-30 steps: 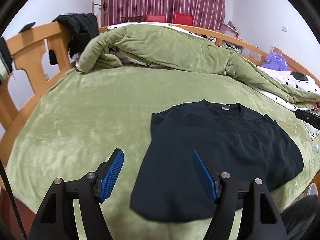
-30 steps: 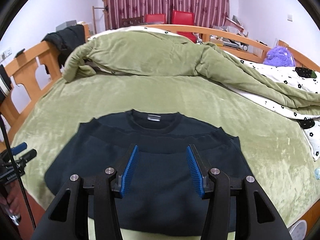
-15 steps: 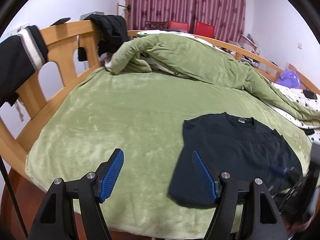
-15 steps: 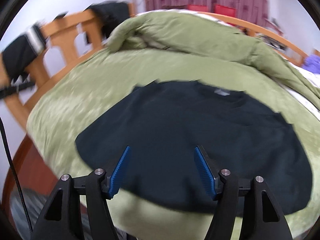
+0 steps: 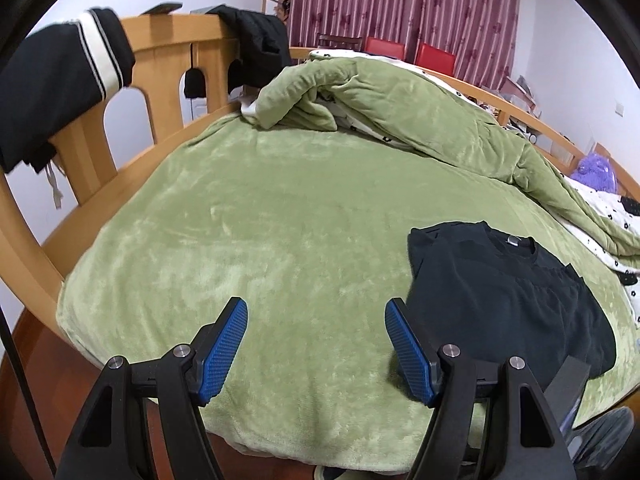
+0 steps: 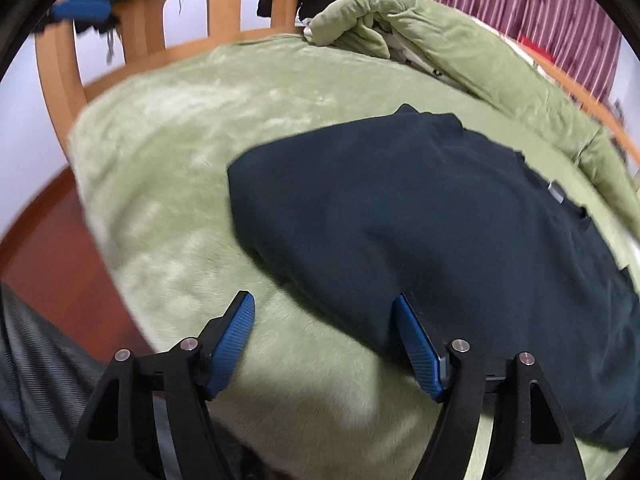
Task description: Fold small clothes
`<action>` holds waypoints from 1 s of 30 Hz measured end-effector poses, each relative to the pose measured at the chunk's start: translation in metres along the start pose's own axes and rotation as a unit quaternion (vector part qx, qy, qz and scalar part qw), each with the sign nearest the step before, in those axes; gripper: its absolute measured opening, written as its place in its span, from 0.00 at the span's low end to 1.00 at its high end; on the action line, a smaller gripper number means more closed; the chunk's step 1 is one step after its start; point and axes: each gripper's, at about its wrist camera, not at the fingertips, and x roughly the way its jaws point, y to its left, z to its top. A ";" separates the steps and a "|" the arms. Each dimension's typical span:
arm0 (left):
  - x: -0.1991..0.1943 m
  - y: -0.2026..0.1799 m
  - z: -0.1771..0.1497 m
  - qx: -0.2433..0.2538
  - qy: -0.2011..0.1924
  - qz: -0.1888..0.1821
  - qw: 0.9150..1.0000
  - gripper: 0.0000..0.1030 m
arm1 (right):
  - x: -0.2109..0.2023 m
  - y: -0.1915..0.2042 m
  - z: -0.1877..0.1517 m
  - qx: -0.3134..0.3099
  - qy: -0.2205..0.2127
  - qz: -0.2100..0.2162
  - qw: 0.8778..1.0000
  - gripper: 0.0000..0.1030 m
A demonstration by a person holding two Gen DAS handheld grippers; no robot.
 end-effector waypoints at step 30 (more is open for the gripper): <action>0.007 0.027 0.005 -0.048 -0.009 -0.010 0.999 0.68 | 0.024 0.034 0.041 -0.081 -0.055 -0.161 0.982 0.19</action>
